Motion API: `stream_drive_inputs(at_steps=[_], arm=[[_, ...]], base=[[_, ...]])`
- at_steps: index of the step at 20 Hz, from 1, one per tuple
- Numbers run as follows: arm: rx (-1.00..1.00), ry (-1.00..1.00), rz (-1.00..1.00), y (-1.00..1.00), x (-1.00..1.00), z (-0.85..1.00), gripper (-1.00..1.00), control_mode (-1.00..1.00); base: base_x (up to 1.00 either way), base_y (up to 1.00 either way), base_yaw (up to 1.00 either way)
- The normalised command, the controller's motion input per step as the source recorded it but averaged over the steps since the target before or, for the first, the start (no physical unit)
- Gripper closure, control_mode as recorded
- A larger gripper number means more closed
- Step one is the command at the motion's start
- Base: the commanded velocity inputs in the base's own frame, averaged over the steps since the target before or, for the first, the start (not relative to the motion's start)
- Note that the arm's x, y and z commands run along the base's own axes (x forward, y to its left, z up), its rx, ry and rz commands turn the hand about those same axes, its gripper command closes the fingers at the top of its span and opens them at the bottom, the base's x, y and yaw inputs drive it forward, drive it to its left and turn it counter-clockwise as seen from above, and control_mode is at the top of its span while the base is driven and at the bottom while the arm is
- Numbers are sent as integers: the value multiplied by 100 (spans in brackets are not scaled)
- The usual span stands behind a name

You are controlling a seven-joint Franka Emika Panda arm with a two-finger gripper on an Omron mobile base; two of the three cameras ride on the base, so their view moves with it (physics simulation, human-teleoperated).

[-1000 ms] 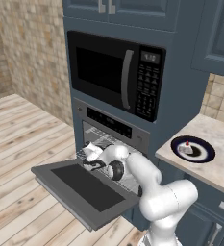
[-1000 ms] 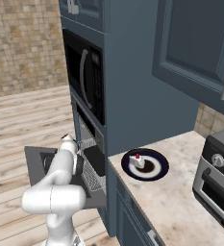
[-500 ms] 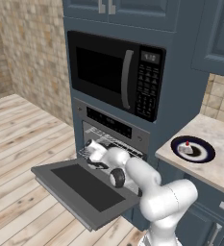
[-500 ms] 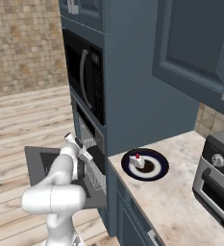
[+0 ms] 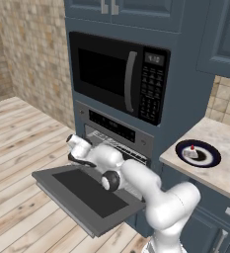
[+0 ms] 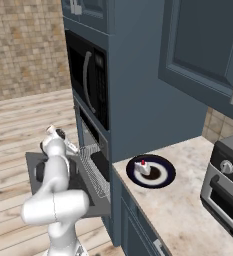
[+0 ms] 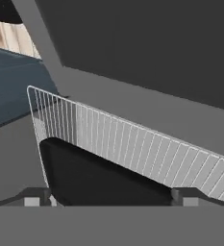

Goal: Take the baked cake out of the oven and place it on the plate for cooling. Then close the oven door.

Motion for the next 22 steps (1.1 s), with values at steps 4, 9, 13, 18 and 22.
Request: stream_drive_inputs(at_steps=[4,9,13,18,22], arm=[[13,7,26,76,-100,89,-100,-100],[18,22,28,70,-100,76,-100,-100],[21,34,30,74,-100,5,-100,-100],[16,24,33,66,-100,-22,-100,-100],[2,21,52,42,-100,-41,-100,-100]], base=[[0,0,0],[0,0,0],[0,0,0],[0,0,0],[0,0,0]])
